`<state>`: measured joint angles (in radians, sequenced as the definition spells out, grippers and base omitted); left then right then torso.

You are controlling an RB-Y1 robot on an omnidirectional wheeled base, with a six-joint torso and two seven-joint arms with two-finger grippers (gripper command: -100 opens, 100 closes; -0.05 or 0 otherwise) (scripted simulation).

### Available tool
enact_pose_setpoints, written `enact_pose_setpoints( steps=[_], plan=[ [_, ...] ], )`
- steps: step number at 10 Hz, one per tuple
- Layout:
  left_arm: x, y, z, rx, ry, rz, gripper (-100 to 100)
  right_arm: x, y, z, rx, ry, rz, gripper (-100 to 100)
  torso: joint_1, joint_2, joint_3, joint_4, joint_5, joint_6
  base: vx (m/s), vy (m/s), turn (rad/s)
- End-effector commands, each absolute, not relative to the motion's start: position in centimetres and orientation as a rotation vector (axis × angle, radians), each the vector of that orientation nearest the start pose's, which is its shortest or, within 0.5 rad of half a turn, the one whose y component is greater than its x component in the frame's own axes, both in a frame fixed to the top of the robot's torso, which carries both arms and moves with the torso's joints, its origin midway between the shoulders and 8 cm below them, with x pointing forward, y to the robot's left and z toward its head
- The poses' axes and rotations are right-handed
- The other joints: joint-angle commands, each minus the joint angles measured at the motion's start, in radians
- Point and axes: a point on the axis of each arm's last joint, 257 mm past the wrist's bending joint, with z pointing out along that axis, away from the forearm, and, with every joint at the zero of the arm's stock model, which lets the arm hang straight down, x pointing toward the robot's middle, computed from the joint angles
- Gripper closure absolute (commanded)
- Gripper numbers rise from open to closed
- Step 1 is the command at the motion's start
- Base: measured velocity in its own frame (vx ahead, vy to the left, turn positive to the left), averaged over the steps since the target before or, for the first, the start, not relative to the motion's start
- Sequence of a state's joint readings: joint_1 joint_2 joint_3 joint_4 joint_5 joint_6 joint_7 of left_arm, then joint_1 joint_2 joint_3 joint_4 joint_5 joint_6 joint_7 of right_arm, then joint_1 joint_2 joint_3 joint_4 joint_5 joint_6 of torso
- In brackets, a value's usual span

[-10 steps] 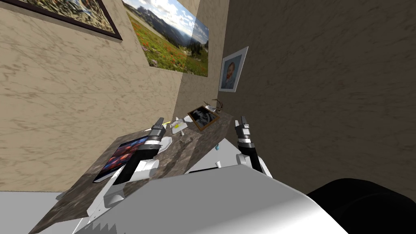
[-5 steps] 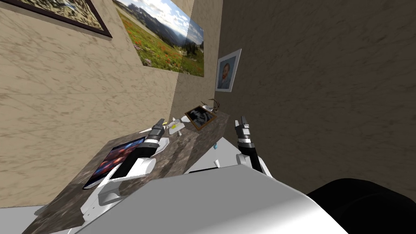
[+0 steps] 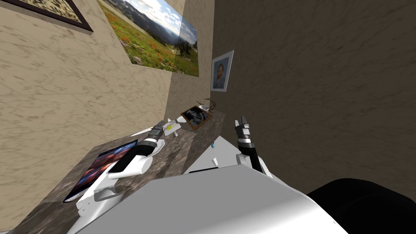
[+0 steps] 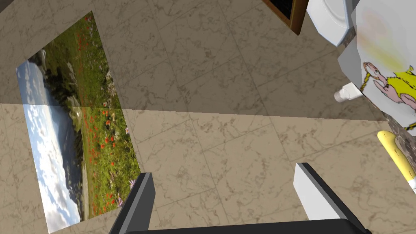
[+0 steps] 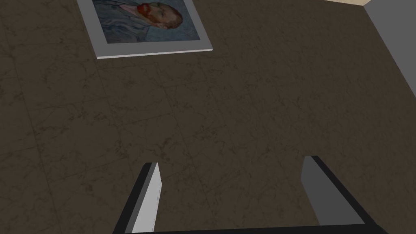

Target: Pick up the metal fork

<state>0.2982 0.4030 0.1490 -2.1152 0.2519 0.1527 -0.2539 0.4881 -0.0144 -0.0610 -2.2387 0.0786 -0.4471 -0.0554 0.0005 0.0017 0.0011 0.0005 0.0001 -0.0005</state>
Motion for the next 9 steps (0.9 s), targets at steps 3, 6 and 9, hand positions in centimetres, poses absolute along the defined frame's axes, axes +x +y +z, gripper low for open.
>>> enact_pose_setpoints(
  steps=[3, 6, 9],
  plan=[
    [46.3, 37.2, -11.6, -0.872, 1.341, -0.814, -100, 35.9, -29.4, 0.0, 0.684, 0.706, 1.225, 0, 0.0, -0.001, 0.0, 0.0, 0.0, 0.001, -0.014, -0.008, -0.097],
    [46.7, 38.6, -13.1, -0.909, 1.401, -0.766, -100, 35.9, -29.4, 0.0, 0.684, 0.706, 1.225, 0, 0.0, -0.001, 0.0, 0.0, 0.0, 0.0, -0.017, -0.008, -0.098],
    [47.0, 40.0, -14.7, -0.944, 1.461, -0.717, -100, 35.9, -29.4, 0.0, 0.684, 0.706, 1.225, 0, 0.0, -0.001, -0.001, 0.0, 0.0, 0.0, -0.011, -0.004, -0.094]
  ],
)
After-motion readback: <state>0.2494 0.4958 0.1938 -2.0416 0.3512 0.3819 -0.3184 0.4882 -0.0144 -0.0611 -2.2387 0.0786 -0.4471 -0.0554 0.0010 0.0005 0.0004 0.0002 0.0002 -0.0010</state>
